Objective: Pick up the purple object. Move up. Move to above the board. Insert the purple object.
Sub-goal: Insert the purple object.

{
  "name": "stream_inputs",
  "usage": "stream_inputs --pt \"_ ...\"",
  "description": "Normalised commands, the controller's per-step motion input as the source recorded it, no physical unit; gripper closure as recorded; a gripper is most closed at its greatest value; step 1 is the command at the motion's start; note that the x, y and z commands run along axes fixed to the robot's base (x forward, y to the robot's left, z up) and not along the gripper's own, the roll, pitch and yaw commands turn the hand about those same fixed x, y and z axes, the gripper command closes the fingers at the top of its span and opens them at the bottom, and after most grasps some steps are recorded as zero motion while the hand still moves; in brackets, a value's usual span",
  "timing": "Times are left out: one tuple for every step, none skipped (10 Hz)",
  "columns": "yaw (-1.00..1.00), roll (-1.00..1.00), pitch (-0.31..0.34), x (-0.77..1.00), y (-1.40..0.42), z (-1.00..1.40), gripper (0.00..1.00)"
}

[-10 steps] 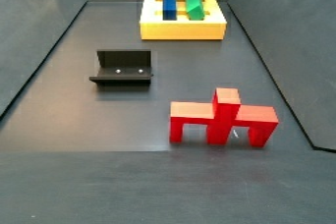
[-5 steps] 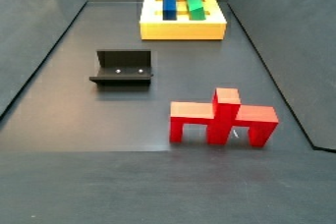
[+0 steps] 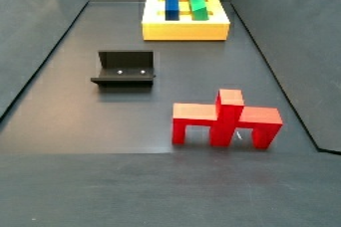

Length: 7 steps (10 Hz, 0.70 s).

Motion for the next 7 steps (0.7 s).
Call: stream_inputs --pt "-0.06 0.04 0.0 -0.27 0.08 -0.32 1.0" --pt "-0.07 0.02 0.0 -0.32 0.11 -0.19 1.0" --pt "-0.06 0.01 0.0 -0.34 0.08 -0.24 1.0" --pt "-0.05 0.0 -0.061 -0.33 0.08 -0.34 1.0" --pt "-0.04 0.0 -0.089 -0.36 0.09 -0.35 1.0" --pt "-0.03 0.0 -0.123 -0.4 0.09 -0.39 1.0" --pt "0.0 -0.01 -0.139 -0.34 0.07 -0.38 1.0"
